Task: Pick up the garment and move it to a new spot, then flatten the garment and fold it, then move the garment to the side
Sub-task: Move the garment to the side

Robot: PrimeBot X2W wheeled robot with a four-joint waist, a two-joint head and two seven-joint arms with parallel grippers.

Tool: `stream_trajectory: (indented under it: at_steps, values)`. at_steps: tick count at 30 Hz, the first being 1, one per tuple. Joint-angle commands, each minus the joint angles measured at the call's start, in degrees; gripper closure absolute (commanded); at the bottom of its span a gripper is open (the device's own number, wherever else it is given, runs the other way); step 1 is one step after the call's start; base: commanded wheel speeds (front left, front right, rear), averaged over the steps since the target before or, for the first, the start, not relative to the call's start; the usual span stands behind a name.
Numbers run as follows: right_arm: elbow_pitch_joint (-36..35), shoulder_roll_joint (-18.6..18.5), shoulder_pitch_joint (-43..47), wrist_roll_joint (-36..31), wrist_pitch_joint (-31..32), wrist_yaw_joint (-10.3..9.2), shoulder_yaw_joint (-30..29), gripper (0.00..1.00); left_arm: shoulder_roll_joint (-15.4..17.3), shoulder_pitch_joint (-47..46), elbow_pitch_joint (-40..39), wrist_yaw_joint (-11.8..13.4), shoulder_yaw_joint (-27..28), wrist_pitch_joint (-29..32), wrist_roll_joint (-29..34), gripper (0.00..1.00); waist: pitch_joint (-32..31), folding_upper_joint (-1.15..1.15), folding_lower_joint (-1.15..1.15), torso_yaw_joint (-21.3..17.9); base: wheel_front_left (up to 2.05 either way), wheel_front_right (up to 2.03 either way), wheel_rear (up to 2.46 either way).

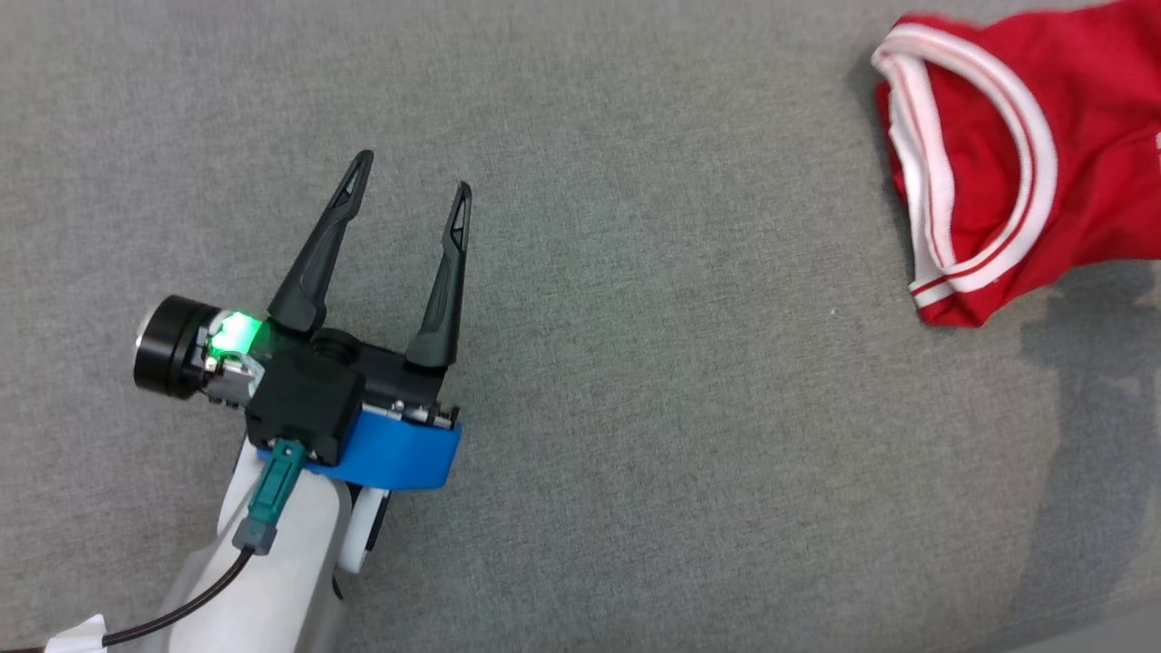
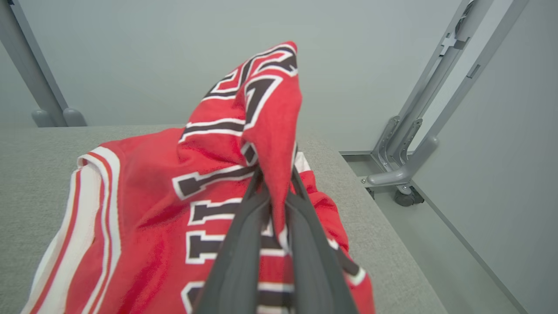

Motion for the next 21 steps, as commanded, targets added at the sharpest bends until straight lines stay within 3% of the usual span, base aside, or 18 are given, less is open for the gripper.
stream_trajectory:
  at_steps: [1,6,13,14,16,18,19,20,21]
  values:
    - [1.95,-1.48,-2.81,-1.04,-0.85,0.00,-2.13,1.00,0.54,-2.00,-0.50,-0.37,-0.28,0.08,0.72,0.00,2.93,-0.01,-0.02,1.18,0.00,0.00,0.00]
    - [7.28,-2.64,-6.74,-3.49,-1.63,0.00,-6.45,1.00,0.74,-4.59,-0.89,-0.87,-0.99,0.17,1.54,0.00,5.41,-0.01,-0.02,0.45,0.00,0.00,0.00]
    - [12.80,-1.13,-9.81,-10.83,-1.85,0.00,-11.34,1.00,0.67,-6.65,-1.17,-1.05,-1.99,0.27,2.08,0.00,7.35,-0.01,-0.02,0.33,0.00,0.00,0.00]
    - [13.15,-0.99,-10.30,-12.08,-1.86,0.00,-11.72,0.93,0.73,-6.83,-0.99,-1.10,-2.04,0.23,2.03,0.00,7.57,-0.01,-0.02,0.36,0.00,0.00,0.00]
    - [13.11,-0.40,-11.12,-14.07,-1.89,0.01,-12.18,0.96,0.86,-7.22,-0.75,-1.20,-2.07,0.11,1.92,0.00,8.00,-0.01,-0.02,0.37,0.00,0.00,0.00]
    - [13.29,-0.12,-11.29,-15.85,-1.85,0.00,-13.04,0.75,0.79,-7.57,-0.42,-1.24,-2.19,-0.03,1.79,0.00,8.31,-0.01,-0.02,0.68,0.00,0.00,0.00]
    - [12.58,0.05,-11.46,-16.99,-1.86,0.00,-13.24,0.58,0.73,-7.66,-0.27,-1.27,-2.25,-0.07,1.69,0.00,8.35,-0.01,-0.02,0.79,0.00,0.00,0.00]
    - [11.93,0.17,-11.49,-18.04,-1.86,0.00,-13.77,0.03,0.67,-7.71,-0.17,-1.20,-2.26,-0.16,1.61,0.00,8.35,-0.01,-0.02,0.87,0.00,0.00,0.00]
    - [11.52,0.44,-11.22,-19.16,-1.86,0.00,-14.39,0.00,0.70,-7.71,-0.02,-1.09,-2.21,-0.15,1.50,0.00,8.26,-0.01,-0.02,0.92,0.00,0.00,0.00]
